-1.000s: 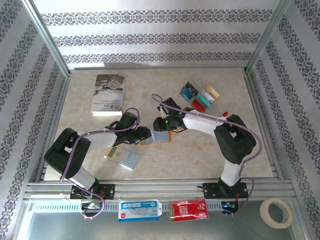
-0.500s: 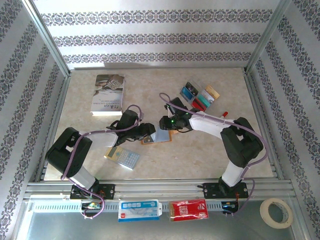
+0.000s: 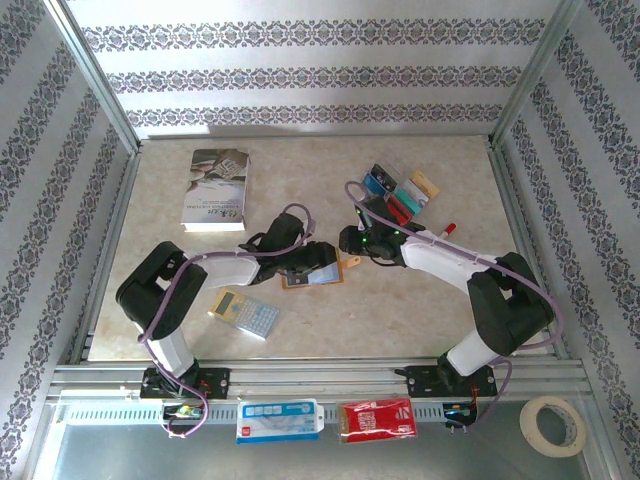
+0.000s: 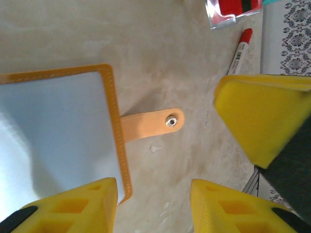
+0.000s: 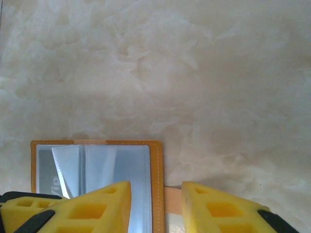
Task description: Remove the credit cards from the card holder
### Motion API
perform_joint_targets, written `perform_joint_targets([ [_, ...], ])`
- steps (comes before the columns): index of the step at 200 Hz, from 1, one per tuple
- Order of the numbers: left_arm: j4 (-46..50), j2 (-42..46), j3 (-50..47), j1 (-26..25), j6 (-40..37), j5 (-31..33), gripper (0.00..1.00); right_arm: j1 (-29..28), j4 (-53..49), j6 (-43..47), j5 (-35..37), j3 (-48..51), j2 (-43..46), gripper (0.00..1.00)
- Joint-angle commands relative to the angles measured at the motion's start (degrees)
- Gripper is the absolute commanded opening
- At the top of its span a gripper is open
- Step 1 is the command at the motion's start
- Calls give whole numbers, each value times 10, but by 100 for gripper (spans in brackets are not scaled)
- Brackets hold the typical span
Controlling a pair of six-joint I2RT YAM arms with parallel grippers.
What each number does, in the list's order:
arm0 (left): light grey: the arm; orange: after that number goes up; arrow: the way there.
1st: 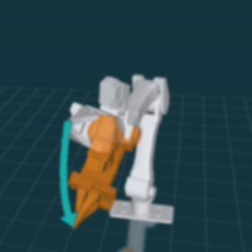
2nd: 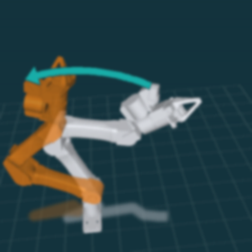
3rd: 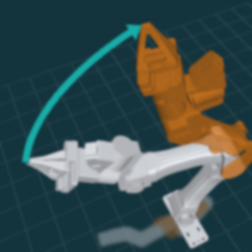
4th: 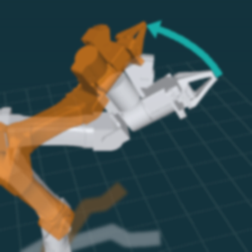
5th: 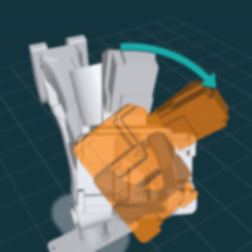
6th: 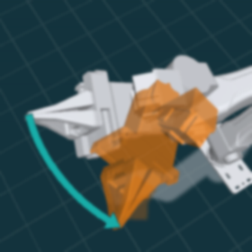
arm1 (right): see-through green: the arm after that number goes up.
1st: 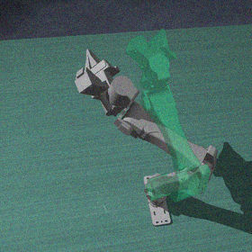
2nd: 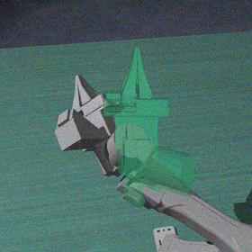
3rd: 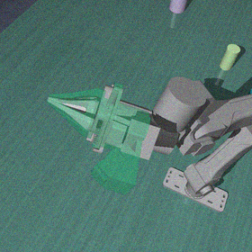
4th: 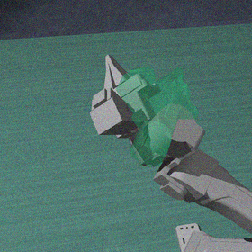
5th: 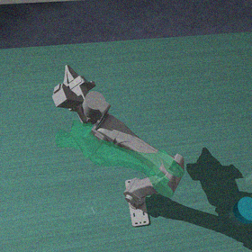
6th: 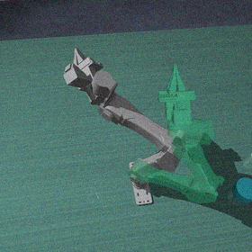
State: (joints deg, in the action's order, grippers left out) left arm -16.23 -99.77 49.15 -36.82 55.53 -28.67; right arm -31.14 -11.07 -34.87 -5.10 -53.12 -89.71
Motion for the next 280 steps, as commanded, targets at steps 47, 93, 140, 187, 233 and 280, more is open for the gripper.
perform_joint_targets([
  [47,96,48,15,-5,-56,33,46,5,10,-8,12,1,14,35],
  [93,114,89,-16,14,-74,49,46,4,10,-6,-7,-4,8,35],
  [140,141,139,-57,31,-78,102,48,2,10,-6,-12,-4,5,35],
  [187,135,108,-60,32,-72,101,58,-1,15,-8,-15,-5,0,35],
  [233,103,44,-9,26,-68,45,58,-1,11,-11,-1,3,14,44],
  [280,55,-1,8,18,-41,-2,58,0,15,-8,17,20,33,55],
])
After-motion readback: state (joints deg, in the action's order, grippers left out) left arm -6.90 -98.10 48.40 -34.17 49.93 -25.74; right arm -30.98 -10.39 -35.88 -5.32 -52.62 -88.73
